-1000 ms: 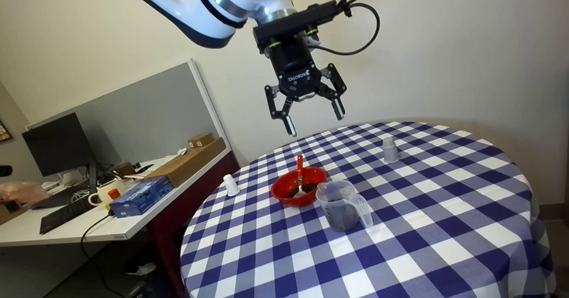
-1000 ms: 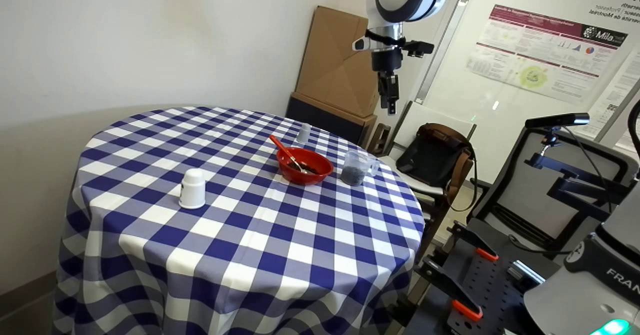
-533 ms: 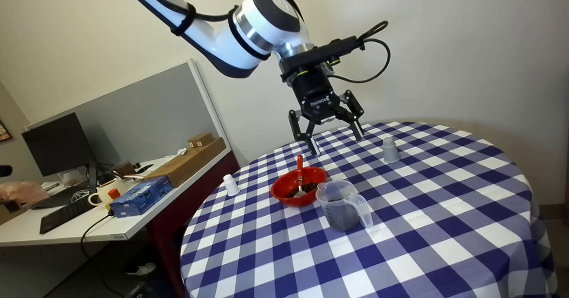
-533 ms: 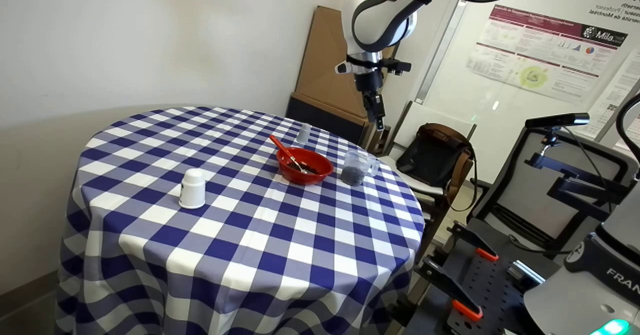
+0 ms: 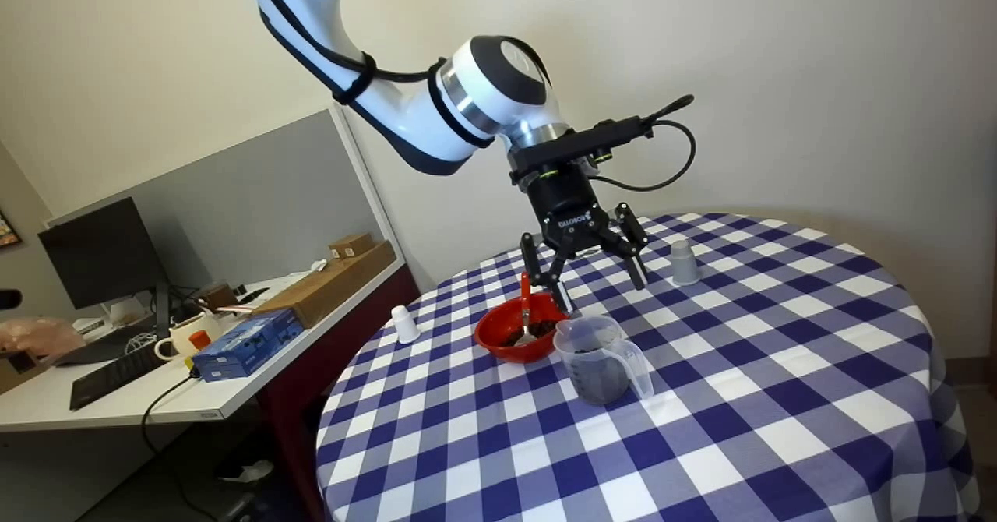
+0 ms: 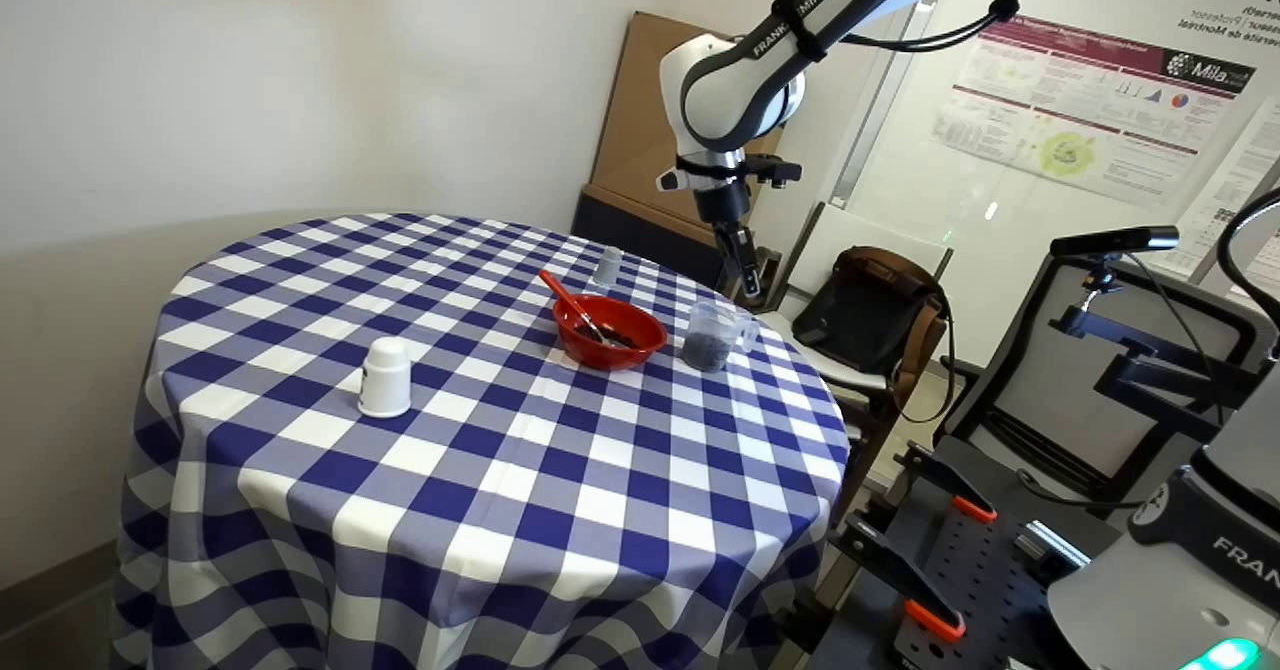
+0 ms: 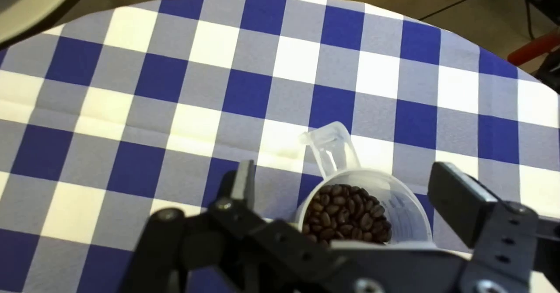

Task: Pour some contents of the jug into the red bowl

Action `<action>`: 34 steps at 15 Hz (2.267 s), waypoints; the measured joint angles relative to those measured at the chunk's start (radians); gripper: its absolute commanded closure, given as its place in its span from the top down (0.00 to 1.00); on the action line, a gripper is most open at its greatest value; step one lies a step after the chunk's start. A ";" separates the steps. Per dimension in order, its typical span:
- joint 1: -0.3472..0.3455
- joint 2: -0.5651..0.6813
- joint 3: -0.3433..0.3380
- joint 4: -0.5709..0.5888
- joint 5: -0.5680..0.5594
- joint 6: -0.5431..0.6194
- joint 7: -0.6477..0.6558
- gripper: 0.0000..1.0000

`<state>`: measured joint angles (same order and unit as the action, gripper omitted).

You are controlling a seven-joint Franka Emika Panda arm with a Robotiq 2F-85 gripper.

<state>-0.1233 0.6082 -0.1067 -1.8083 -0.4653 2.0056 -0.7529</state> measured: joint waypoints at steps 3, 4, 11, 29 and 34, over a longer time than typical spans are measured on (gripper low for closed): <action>-0.002 0.026 -0.003 0.011 -0.012 -0.001 0.000 1.00; -0.003 0.033 -0.004 0.013 -0.018 -0.001 0.001 1.00; -0.003 0.075 -0.008 0.015 -0.049 -0.001 0.006 1.00; -0.004 0.099 -0.016 0.015 -0.051 -0.002 0.009 0.25; -0.004 0.098 -0.016 0.015 -0.051 -0.001 0.011 0.36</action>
<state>-0.1270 0.7063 -0.1225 -1.7931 -0.5163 2.0049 -0.7415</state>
